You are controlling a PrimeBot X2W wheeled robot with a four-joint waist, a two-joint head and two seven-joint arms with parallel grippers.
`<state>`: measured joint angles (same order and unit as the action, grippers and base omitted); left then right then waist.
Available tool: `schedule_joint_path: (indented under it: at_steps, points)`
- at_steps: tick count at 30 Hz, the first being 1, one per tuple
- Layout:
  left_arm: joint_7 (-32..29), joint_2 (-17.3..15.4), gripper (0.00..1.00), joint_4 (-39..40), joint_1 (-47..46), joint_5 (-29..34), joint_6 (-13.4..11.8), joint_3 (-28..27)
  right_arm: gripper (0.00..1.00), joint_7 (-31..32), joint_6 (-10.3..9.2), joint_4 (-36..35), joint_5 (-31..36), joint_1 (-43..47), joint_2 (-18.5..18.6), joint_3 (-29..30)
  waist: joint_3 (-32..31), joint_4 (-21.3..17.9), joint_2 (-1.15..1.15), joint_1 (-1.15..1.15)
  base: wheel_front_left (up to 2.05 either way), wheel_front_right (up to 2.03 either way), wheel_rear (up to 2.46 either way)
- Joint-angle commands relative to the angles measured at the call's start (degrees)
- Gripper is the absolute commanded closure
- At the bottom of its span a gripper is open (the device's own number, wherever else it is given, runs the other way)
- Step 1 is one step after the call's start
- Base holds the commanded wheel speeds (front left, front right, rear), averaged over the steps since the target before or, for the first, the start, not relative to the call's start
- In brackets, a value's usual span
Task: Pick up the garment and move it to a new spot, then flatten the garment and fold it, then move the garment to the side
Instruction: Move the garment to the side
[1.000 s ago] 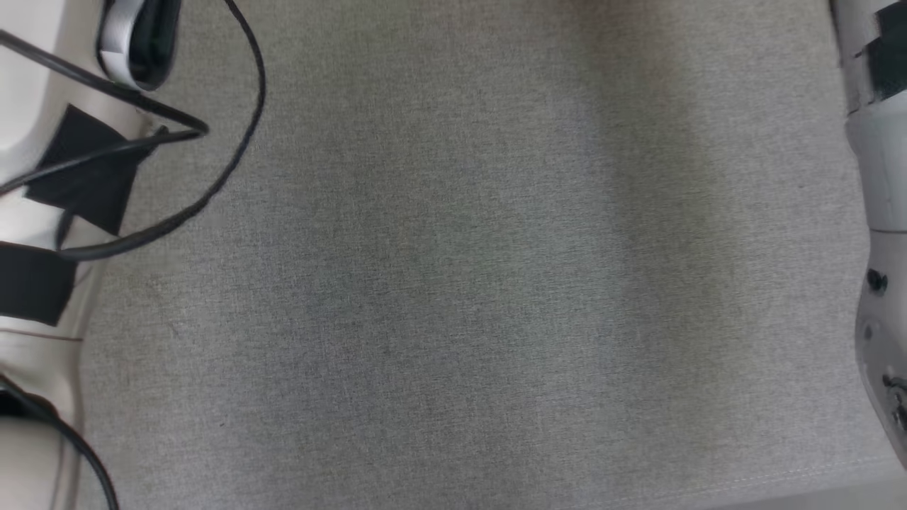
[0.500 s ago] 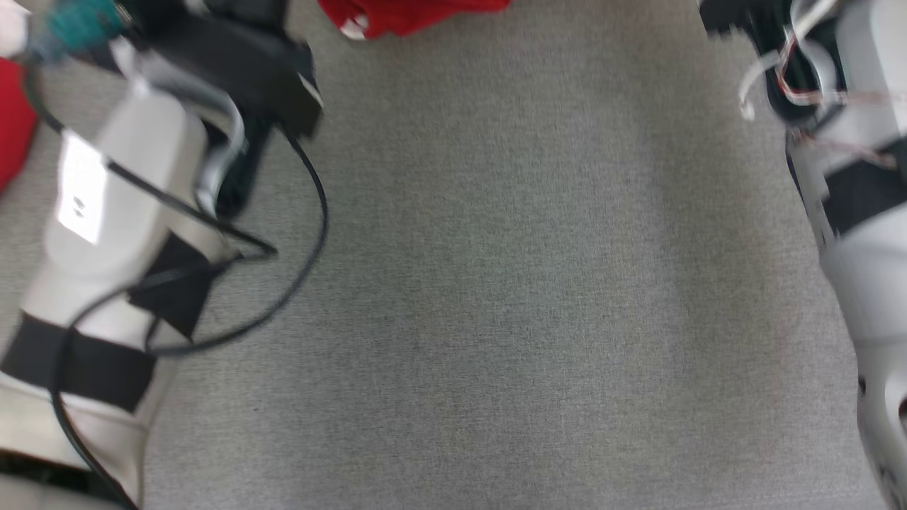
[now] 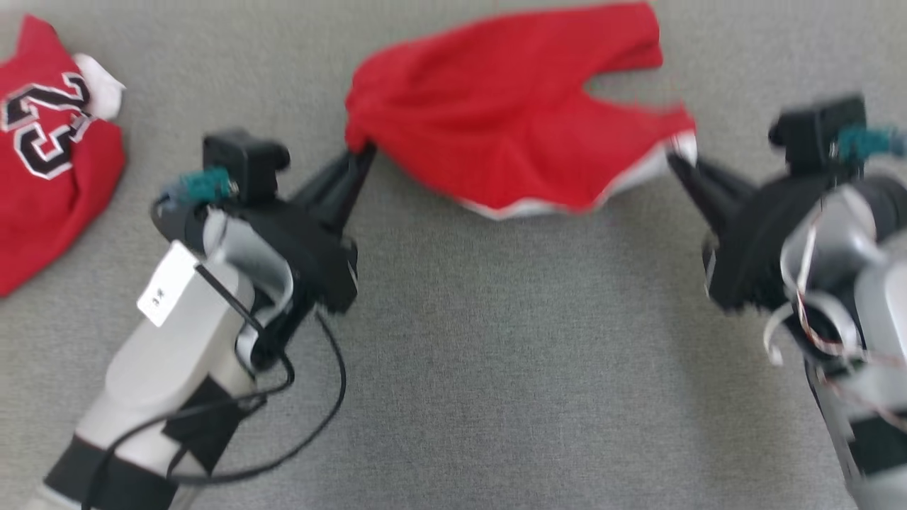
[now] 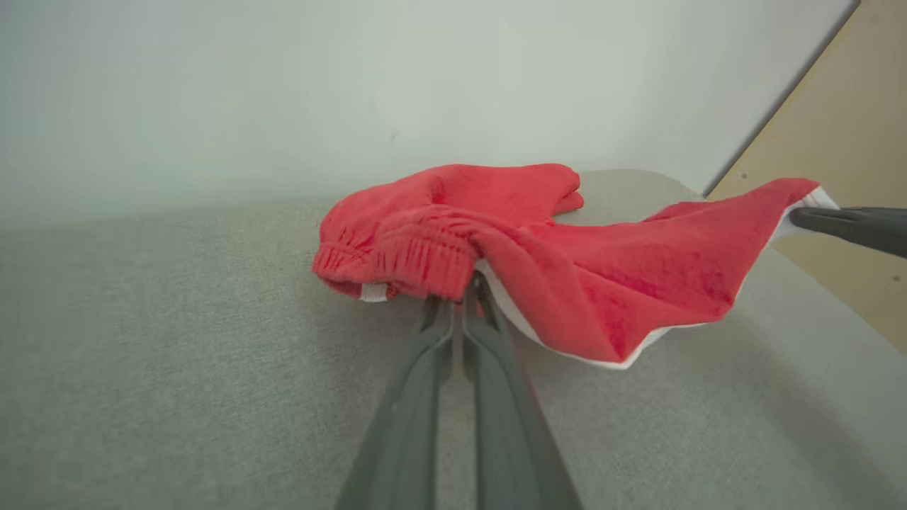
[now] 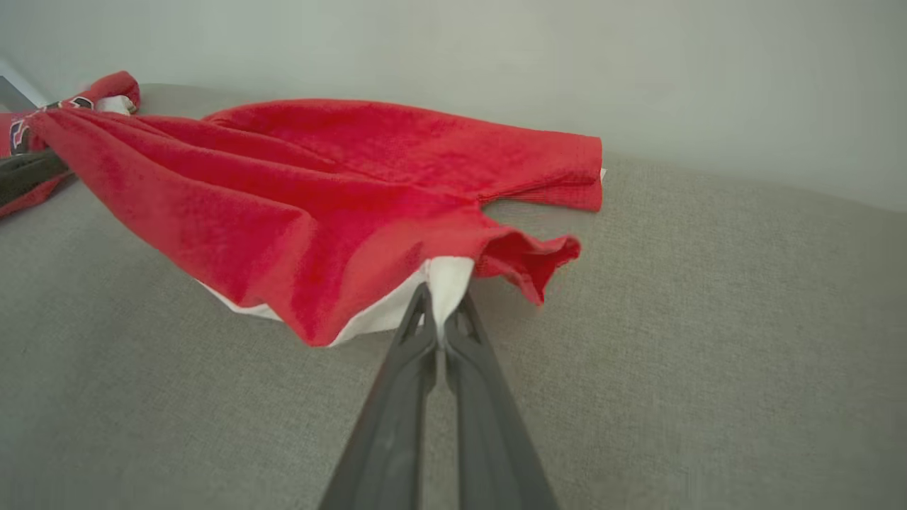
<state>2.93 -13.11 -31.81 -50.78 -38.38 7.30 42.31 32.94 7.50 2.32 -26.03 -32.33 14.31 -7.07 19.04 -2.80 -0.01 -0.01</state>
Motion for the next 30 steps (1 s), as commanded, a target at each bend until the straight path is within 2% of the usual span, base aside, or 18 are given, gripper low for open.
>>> schedule_joint_path:
  at_steps: [1,6,13,16,24,30]
  points:
    - [-2.2,-0.8,1.00,1.3,2.4,-1.0,-0.6,0.8,1.00,3.5,-0.01,-3.0,1.1,3.8,1.0,0.9,-3.3,0.4,0.01,0.01,0.00,0.00,0.00]
    - [-7.2,-2.7,1.00,5.1,8.4,-2.8,-2.3,2.1,1.00,11.3,-0.02,-9.1,1.8,11.9,2.5,1.2,-7.0,0.2,0.01,0.01,0.00,0.00,0.00]
    - [-11.8,-5.8,1.00,11.7,16.7,-4.6,-6.4,3.2,1.00,20.1,-0.02,-13.8,0.0,20.0,3.7,0.8,-11.1,0.0,0.01,0.01,0.00,0.00,0.00]
    - [-12.8,-7.5,1.00,14.2,19.9,-3.4,-8.6,4.2,1.00,24.6,-0.02,-15.2,-0.9,23.6,4.9,0.8,-12.8,0.0,0.01,0.01,0.00,0.00,0.00]
    - [-16.5,-11.5,1.00,20.2,25.3,-1.4,-12.5,6.9,1.00,33.6,-0.01,-20.1,-4.5,30.4,7.3,1.1,-14.8,-0.2,0.01,0.01,0.00,0.00,0.00]
    - [-21.0,-14.9,1.00,24.7,27.3,1.8,-14.5,10.5,1.00,38.6,-0.01,-23.5,-7.4,35.3,7.8,2.8,-15.9,0.1,0.01,0.01,0.00,0.00,0.00]
